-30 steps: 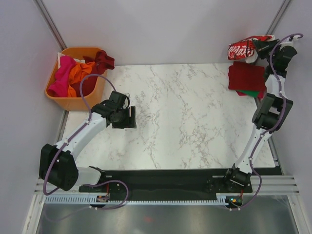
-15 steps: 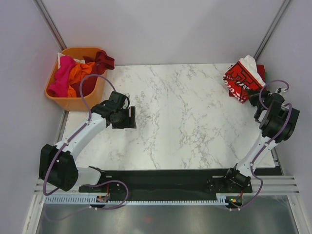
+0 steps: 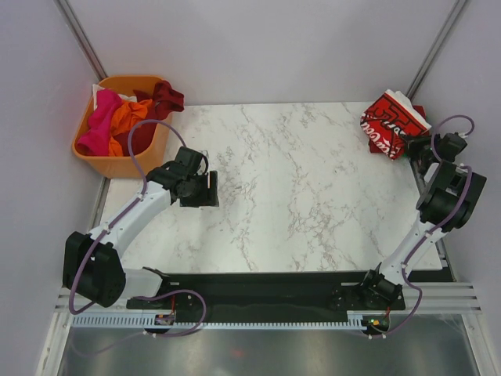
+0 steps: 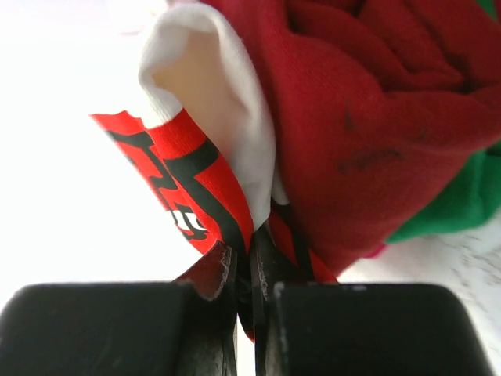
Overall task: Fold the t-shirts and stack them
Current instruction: Neatly place the folded tshirt to the corner
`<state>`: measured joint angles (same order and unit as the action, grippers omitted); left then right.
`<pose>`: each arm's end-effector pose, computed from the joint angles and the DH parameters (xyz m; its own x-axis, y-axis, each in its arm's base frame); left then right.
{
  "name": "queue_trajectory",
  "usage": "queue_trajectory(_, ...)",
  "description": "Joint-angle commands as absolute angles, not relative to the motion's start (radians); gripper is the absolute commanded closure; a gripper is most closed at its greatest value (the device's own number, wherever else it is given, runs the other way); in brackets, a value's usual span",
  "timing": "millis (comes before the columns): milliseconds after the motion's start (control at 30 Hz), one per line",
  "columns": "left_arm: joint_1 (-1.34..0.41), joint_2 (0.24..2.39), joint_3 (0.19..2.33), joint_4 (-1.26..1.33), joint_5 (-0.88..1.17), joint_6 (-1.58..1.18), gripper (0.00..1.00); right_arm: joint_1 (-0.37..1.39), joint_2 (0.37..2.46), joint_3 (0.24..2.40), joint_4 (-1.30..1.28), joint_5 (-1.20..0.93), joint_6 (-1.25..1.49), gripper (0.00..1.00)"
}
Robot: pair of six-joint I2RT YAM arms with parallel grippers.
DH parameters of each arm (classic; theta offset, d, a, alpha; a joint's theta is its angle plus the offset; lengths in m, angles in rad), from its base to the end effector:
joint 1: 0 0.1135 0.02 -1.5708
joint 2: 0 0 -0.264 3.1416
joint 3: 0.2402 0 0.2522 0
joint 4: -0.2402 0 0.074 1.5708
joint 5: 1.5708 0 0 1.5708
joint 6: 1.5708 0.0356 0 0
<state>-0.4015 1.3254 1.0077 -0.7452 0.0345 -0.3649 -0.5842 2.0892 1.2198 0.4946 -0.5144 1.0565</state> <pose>0.2394 -0.1030 0.2543 -0.8962 -0.0069 -0.4436 0.0923 0.9751 -0.2017 0.3870 -0.2349 0.1560 -0.0647 0.9514 -0.3010 0.3142 0.3057 0.8988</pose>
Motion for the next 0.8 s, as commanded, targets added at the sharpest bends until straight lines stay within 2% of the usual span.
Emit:
queue_trajectory(0, -0.403, 1.305, 1.008, -0.716, 0.028, -0.333, 0.27, -0.675, 2.097, 1.44, 0.669, -0.348, 1.063, 0.91)
queue_trajectory(167, -0.403, 1.313, 1.008, -0.718, 0.023, -0.333, 0.27, -0.672, 2.158, 1.546, 0.728, -0.252, 1.091, 0.88)
queue_trajectory(300, -0.403, 1.319, 1.008, -0.716, 0.023, -0.333, 0.27, -0.664, 2.174, 1.6, 0.626, -0.135, 0.971, 0.84)
queue_trajectory(400, -0.403, 1.318, 1.005, -0.718, 0.023, -0.333, 0.27, -0.658, 2.163, 1.627, 0.551, -0.043, 0.885, 0.73)
queue_trajectory(500, -0.407, 1.319, 1.005, -0.716, 0.026, -0.333, 0.27, -0.629, 2.122, 1.678, 0.436, 0.053, 0.715, 0.56)
queue_trajectory(533, -0.407, 1.319, 1.006, -0.718, 0.025, -0.333, 0.27, -0.602, 2.109, 1.693, 0.398, 0.09, 0.657, 0.45)
queue_trajectory(633, -0.407, 1.318, 1.006, -0.718, 0.023, -0.333, 0.27, -0.549, 2.069, 1.764, 0.289, 0.208, 0.508, 0.29)
queue_trajectory(767, -0.408, 1.307, 1.005, -0.718, 0.026, -0.333, 0.27, -0.502, 2.013, 1.838, 0.201, 0.281, 0.39, 0.19)
